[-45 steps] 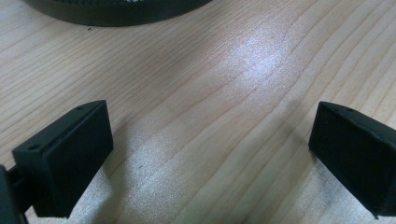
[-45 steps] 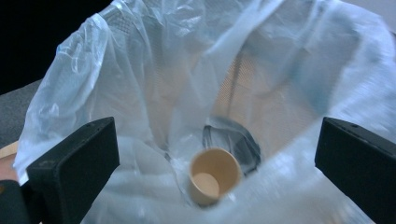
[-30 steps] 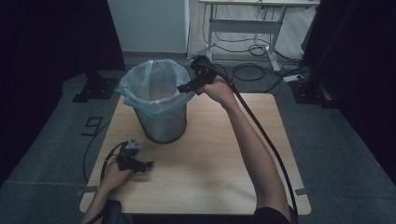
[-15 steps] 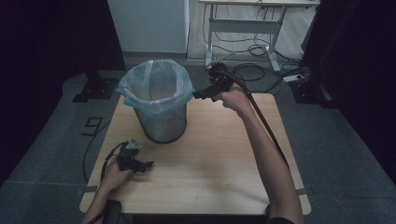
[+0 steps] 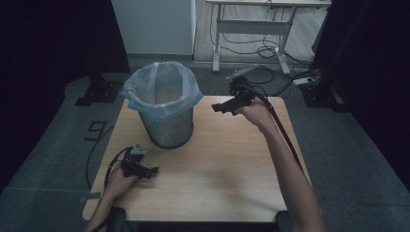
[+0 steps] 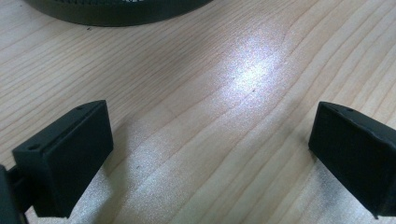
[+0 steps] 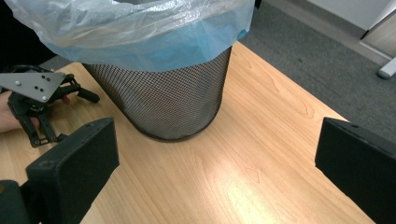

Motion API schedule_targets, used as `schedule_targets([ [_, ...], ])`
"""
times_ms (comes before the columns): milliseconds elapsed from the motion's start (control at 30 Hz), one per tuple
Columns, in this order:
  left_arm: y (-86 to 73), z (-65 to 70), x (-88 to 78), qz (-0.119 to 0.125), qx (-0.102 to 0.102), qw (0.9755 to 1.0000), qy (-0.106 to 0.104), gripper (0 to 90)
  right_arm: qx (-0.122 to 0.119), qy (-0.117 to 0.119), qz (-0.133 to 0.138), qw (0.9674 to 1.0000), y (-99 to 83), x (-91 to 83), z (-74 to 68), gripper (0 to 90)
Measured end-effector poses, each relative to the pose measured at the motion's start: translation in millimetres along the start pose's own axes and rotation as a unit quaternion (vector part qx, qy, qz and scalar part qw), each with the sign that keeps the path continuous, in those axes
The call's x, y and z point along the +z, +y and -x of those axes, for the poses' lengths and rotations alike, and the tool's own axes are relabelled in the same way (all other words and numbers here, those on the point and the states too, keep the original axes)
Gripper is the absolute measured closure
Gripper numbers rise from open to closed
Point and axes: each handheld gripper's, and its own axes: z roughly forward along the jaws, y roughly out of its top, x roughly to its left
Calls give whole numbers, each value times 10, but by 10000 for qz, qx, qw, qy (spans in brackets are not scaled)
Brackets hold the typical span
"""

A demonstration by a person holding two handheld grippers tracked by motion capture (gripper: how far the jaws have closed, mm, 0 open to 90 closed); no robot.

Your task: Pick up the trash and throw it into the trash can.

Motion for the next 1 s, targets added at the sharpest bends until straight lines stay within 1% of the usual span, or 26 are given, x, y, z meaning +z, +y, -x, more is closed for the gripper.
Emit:
schedule_targets([
  [33, 0, 0, -1, -4, 3, 10000, -2, 0, 56, 31, -4, 10000, -28, -6, 4, 0],
  [233, 0, 1, 0, 4, -6, 10000, -1, 0, 83, 11, -4, 10000, -223, -34, 48, 0],
  [300, 0, 2, 0, 5, -8, 10000, 0, 0, 139, 2, -12, 9999, -286, -52, 65, 0],
  [400, 0, 2, 1, 5, -8, 10000, 2, 0, 186, -59, 0, 9998, -381, -92, 102, 0],
  [467, 0, 3, 1, 7, -12, 10000, 4, 0, 176, -116, -120, 9997, -428, -117, 120, 0],
  [500, 0, 4, 1, 8, -14, 10000, 5, 0, 151, -168, -135, 9997, -454, -133, 121, 0],
  [533, 0, 4, 1, 8, -15, 10000, 7, 0, 126, -184, -51, 9997, -486, -152, 126, 1],
  [567, 0, 4, 1, 9, -15, 10000, 7, 0, 175, -151, -24, 9997, -513, -170, 131, 2],
  [600, 0, 4, 1, 7, -16, 10000, 5, 0, 190, -158, -83, 9997, -535, -186, 134, 2],
  [633, 0, 5, 1, 6, -17, 10000, 7, 0, 146, -227, -118, 9996, -561, -199, 133, 2],
  [667, 0, 5, 1, 6, -19, 10000, 8, 0, 126, -269, -53, 9995, -595, -217, 132, 2],
  [733, 0, 7, 0, 5, -24, 10000, 13, 0, 218, -225, -27, 9995, -657, -250, 145, 2],
  [867, 0, 8, 1, 5, -24, 10000, 14, 0, 276, -272, -6, 9992, -795, -320, 169, 3],
  [1000, 0, 10, -1, -3, -28, 10000, 20, 0, 359, -374, 22, 9987, -936, -391, 208, 5],
])
